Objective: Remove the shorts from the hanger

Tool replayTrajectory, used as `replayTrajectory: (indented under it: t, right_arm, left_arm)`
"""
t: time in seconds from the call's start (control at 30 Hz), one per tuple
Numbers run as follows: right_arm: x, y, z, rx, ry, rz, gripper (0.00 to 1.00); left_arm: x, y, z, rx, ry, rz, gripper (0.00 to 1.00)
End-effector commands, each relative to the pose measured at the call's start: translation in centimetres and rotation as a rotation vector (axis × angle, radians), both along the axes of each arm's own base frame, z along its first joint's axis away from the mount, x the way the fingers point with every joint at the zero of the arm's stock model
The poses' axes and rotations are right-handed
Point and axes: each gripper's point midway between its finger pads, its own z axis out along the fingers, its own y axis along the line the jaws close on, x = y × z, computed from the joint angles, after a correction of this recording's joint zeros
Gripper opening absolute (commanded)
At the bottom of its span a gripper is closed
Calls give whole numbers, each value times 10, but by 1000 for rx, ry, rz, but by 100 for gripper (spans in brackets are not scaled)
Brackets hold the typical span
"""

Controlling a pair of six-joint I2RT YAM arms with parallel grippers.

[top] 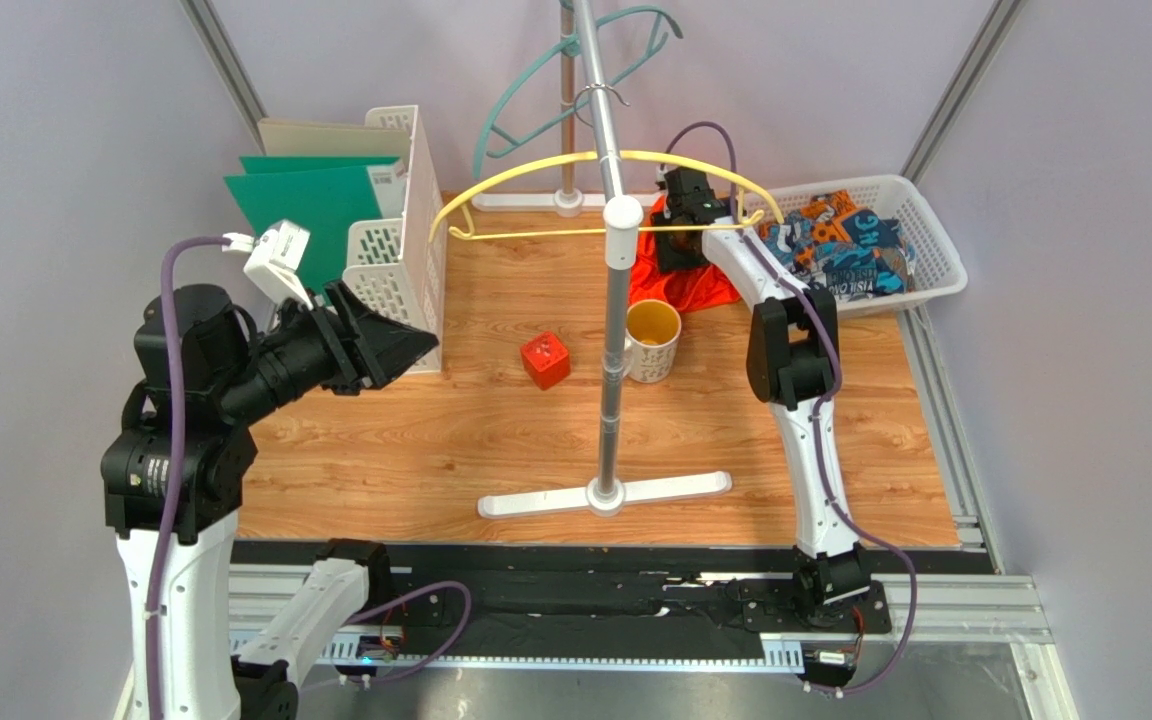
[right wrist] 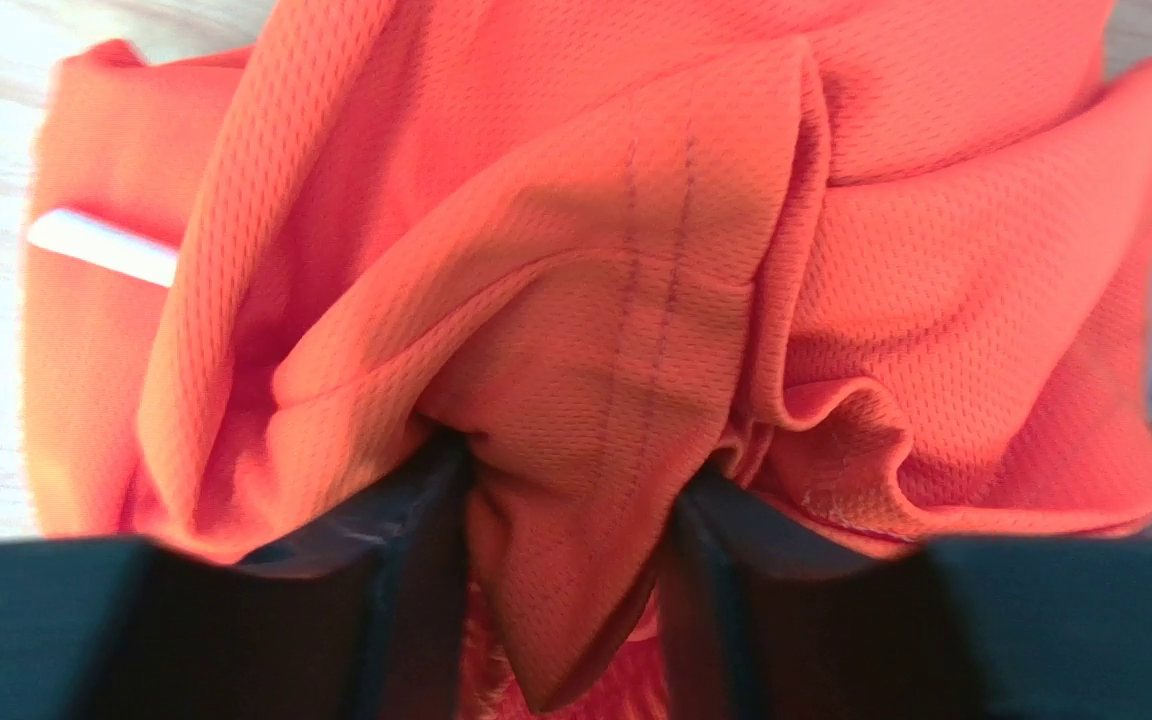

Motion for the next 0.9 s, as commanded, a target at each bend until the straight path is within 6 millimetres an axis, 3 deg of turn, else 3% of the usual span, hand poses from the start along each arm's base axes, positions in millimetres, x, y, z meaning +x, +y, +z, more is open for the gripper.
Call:
replayTrajectory:
  t: [0.0,0.07,0.1,0.13,0.17,0.2,0.23,0.27,0.3,0.33,0.37,0.4,0.5,0.57,0.63,0.7,0.73,0.87]
  right_arm:
    - [-15,9,2,61,70,33,30]
    - [-15,27,23,199,53,49,12]
    - [-13,29,52,241,2,46,6]
    - [-8,28,67,300,-27,10,0]
    - [-6,25,83,331,-55,-9,0]
    - [-5,21,121,372,-119,-23,0]
    - [1,12,142,421,-170,-47,0]
    - [-2,8,154,468,-181,-82,0]
    - [-2,-3,192,511,-259,-100,0]
    - [-7,-7,206,539,-279,-109,0]
    - [-13,-12,204,568,-267,-144,0]
    - [-18,-16,235,602,-334,-132,0]
    - [-27,-20,265,630,-409,-120,0]
    - [-35,-29,298,629,-483,-127,0]
    - [-41,-45,333,626,-569,-147,0]
    - [-43,-61,355,623,-626,-174,0]
    - [-48,-70,378,617,-685,-193,0]
    - [-57,-102,430,610,-833,-270,0]
  left_arm:
    - [-11,-3,5,-30,-16,-19,60]
    - [-13,-4,7,-34,-28,-21,60]
    - [-14,-4,8,-37,-31,-22,60]
    - [-15,-4,8,-38,-33,-20,60]
    - [-14,-4,8,-40,-39,-20,60]
    - [-15,-4,9,-45,-42,-18,60]
    - [-14,-5,9,-49,-41,-22,60]
    - [-15,-5,10,-52,-45,-23,60]
    - [-15,-5,9,-58,-42,-24,60]
    - [-15,-6,9,-60,-42,-25,60]
    - [-14,-6,9,-62,-47,-25,60]
    - [-14,-6,9,-64,-52,-22,60]
    - [-11,-2,6,-54,-59,2,60]
    - [-11,-1,5,-53,-61,15,60]
    - [-13,2,4,-55,-63,36,60]
    - [-14,5,3,-59,-63,59,60]
    - [-16,5,2,-63,-75,61,60]
    - [-22,8,-4,-73,-82,80,60]
